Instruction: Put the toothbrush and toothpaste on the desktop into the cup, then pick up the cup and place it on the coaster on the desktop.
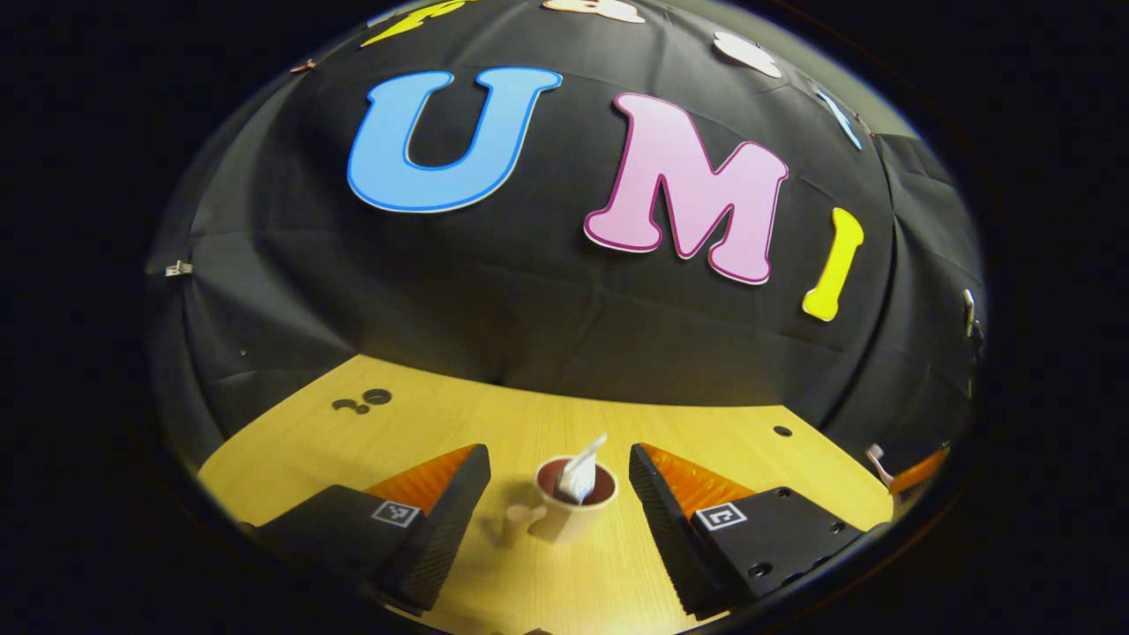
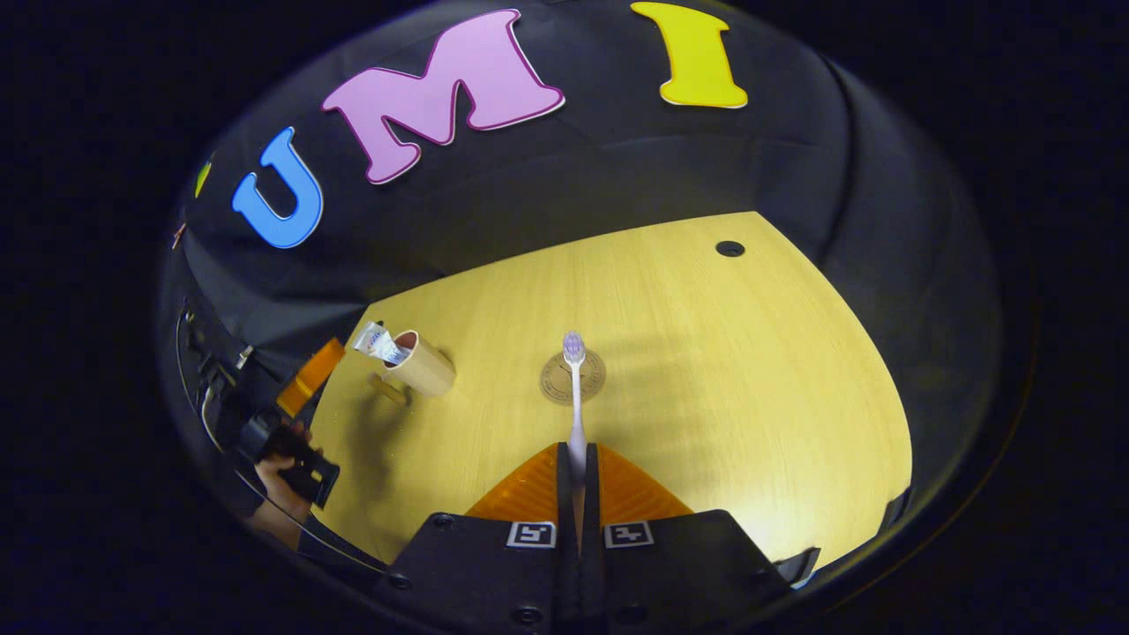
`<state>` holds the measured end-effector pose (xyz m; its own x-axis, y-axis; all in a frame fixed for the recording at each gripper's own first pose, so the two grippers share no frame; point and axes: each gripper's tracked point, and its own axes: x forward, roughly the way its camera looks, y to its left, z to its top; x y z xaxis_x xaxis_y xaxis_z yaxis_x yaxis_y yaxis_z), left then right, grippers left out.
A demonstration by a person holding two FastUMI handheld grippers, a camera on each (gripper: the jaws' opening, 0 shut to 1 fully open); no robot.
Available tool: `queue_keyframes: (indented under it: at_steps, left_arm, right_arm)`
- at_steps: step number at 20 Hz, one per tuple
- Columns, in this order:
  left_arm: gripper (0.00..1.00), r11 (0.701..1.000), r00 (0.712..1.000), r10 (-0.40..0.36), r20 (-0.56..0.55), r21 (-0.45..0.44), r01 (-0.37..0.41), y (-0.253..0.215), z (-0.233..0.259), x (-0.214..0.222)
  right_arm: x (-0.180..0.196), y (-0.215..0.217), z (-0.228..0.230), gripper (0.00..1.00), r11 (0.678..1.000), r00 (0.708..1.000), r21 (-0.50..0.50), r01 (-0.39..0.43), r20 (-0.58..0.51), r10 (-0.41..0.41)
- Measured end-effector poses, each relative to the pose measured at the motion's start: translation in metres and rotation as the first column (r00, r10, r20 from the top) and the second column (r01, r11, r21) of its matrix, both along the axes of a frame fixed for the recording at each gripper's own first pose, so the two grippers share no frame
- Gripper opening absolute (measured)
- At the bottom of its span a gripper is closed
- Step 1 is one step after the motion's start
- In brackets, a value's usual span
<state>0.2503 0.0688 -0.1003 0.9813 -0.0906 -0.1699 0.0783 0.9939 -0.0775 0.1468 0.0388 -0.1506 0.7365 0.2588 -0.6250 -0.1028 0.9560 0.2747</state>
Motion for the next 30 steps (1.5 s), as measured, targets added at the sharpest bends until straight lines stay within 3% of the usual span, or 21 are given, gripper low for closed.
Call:
queue_keyframes:
  at_steps: [5, 10, 20, 26, 30]
  left_arm:
    - [0.97, 0.995, 0.990, 0.077, -0.118, -0.046, -0.083, 0.033, -0.028, -0.094]
    - [0.98, 0.989, 0.975, 0.131, -0.181, -0.040, -0.140, 0.055, -0.048, -0.139]
    - [0.98, 0.987, 0.981, 0.133, -0.139, -0.067, -0.144, 0.050, -0.041, -0.134]
    - [0.97, 0.977, 0.984, 0.139, -0.114, -0.147, -0.155, 0.043, -0.050, -0.129]
    - [0.97, 0.962, 0.979, 0.175, -0.109, -0.191, -0.193, 0.057, -0.059, -0.129]
  right_arm:
    - [0.039, 0.052, 0.022, 0.05, 0.996, 0.995, 0.054, -0.070, 0.080, 0.066]
    - [0.070, 0.108, 0.039, 0.05, 0.986, 0.976, 0.076, -0.150, 0.173, 0.135]
    - [0.135, 0.204, 0.058, 0.05, 0.967, 0.931, 0.145, -0.209, 0.334, 0.151]
    - [0.168, 0.243, 0.048, 0.05, 0.957, 0.913, 0.185, -0.223, 0.384, 0.138]
    - [0.185, 0.257, 0.043, 0.05, 0.956, 0.865, 0.164, -0.241, 0.483, 0.135]
